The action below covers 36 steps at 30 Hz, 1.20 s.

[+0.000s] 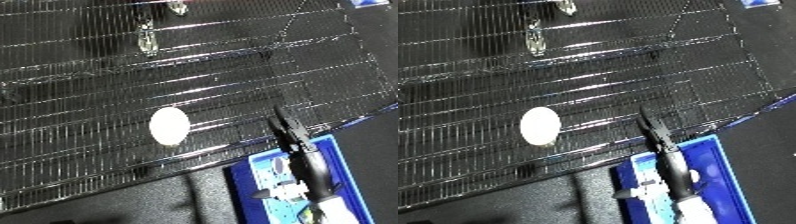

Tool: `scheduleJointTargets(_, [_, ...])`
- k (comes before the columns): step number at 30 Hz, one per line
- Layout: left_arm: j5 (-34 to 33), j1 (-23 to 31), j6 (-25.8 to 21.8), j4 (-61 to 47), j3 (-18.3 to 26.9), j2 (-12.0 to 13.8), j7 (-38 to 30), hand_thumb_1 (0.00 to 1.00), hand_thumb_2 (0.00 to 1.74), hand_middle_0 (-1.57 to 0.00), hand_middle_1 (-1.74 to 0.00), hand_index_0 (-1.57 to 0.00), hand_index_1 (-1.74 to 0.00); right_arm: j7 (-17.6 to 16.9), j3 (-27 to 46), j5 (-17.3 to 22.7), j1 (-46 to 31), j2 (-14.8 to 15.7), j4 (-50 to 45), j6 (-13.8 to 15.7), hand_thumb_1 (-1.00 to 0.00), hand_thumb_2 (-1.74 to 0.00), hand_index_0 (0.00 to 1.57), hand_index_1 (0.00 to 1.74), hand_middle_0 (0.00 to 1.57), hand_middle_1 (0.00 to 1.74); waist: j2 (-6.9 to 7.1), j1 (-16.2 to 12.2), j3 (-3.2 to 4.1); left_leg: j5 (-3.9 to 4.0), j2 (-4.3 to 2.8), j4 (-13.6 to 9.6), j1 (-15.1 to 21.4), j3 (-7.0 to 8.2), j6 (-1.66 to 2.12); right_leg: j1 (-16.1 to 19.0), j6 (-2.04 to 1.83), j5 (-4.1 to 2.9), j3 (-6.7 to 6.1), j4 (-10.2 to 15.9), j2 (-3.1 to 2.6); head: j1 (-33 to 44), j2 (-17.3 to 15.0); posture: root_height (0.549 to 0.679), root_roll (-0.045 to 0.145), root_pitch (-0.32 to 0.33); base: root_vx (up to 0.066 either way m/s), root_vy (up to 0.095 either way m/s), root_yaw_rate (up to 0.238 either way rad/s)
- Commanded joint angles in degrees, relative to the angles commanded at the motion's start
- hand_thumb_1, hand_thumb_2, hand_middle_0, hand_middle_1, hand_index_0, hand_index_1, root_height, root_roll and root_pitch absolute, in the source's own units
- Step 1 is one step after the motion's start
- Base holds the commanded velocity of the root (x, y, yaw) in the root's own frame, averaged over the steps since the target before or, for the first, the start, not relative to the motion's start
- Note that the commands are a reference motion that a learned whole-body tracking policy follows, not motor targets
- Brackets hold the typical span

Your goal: Pick up the object and place it into the box

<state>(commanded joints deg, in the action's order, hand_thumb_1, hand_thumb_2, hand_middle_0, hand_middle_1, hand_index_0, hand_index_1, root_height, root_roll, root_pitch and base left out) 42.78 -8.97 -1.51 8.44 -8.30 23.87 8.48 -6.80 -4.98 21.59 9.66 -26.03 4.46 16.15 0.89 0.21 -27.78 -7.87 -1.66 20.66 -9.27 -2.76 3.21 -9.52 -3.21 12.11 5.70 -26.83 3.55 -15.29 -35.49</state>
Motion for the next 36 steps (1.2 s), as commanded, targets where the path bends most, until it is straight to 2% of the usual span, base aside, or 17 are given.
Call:
scheduleJointTargets(7, [-0.4,-0.6,-0.5,0.5,-0.2,0.0,-0.6,1.0,1.74,-1.57,-1.74,-1.57,-1.74,-0.9,-1.5,-0.8,3.1,0.0,1.2,-0.5,0.0,0.0,0.0,0.0,0.0,0.0,-0.22,0.9,-0.81,0.01,0.36,1.0,-0.8,-0.45,0.19,-0.3,-0.11,0.06,0.29,-0.7,0.59,0.3,-0.4,0.669,0.042,-0.042,0.033,0.006,0.047])
scheduleJointTargets(13, [0.0,-0.8,-1.5,0.5,1.0,0.4,-1.9,1.0,1.74,-1.57,-1.74,-1.57,-1.74,-1.8,-1.5,-1.2,5.5,0.1,1.0,-1.5,0.0,0.0,0.0,0.0,0.0,0.0,-0.74,1.4,-1.74,-0.12,0.91,2.6,-2.4,-0.76,0.15,-1.9,-0.11,0.37,0.21,-2.7,1.1,-0.1,-0.9,0.667,0.045,-0.04,0.038,0.042,0.052])
scheduleJointTargets(18, [-0.5,-1.0,-2.1,0.4,1.6,0.9,-2.1,1.0,1.74,-1.57,-1.74,-1.57,-1.74,-2.2,-1.8,-1.8,7.1,-0.1,1.4,-2.3,0.0,0.0,0.0,0.0,0.0,0.0,-1.19,1.9,-2.02,-0.29,1.8,3.3,-4.0,-0.87,-0.25,-4.0,-0.4,0.41,0.05,-4.2,1.67,-0.8,-0.5,0.665,0.047,-0.026,0.037,0.044,0.076])
scheduleJointTargets(22, [-0.5,-1.4,-2.4,-0.2,1.6,1.4,-2.5,1.0,1.74,-1.57,-1.74,-1.57,-1.74,-2.5,-2.6,-1.6,9.0,-0.5,2.2,-2.9,0.0,0.0,0.0,0.0,0.0,0.0,-1.5,2.2,-2.02,-0.49,2.53,4.1,-5.8,-0.94,-0.67,-6.3,-0.63,0.35,-0.15,-5.5,1.88,-2.1,0.3,0.663,0.047,-0.008,0.021,0.049,0.071])
scheduleJointTargets(27, [-0.6,-1.6,-2.5,-1.1,1.5,1.7,-3.0,1.0,1.74,-1.57,-1.74,-1.57,-1.74,-2.7,-3.3,-1.8,10.9,-0.4,3.3,-3.2,0.0,0.0,0.0,0.0,0.0,0.0,-1.77,2.5,-2.02,-1.2,3.1,5.7,-8.1,-0.96,-0.99,-8.8,-0.77,0.44,-0.25,-7.1,2.24,-2.8,2.3,0.661,0.049,0.01,0.034,0.037,0.038])
scheduleJointTargets(32, [0.3,-2.2,-2.1,-3.0,0.6,2.8,-4.1,1.0,1.74,-1.57,-1.74,-1.57,-1.74,-5.2,-4.7,-2.3,13.6,-1.3,4.1,-4.3,0.0,0.0,0.0,0.0,0.0,0.0,-2.23,2.8,-2.02,-1.68,3.73,6.9,-10.6,-0.81,-1.41,-11.7,-0.83,0.56,-0.57,-8.6,2.42,-3.6,3.3,0.658,0.05,0.035,0.003,0.046,0.035])
scheduleJointTargets(36, [0.5,-3.0,-2.4,-3.1,-0.4,2.9,-4.5,1.0,1.74,-1.57,-1.74,-1.57,-1.74,-6.4,-5.6,-2.1,15.9,-1.2,6.0,-4.1,0.0,0.0,0.0,0.0,0.0,0.0,-2.57,2.9,-2.02,-2.34,3.99,8.0,-12.3,-0.78,-1.63,-13.6,-0.83,0.77,-0.68,-9.9,2.57,-4.5,4.4,0.656,0.049,0.051,0.003,0.034,0.035])
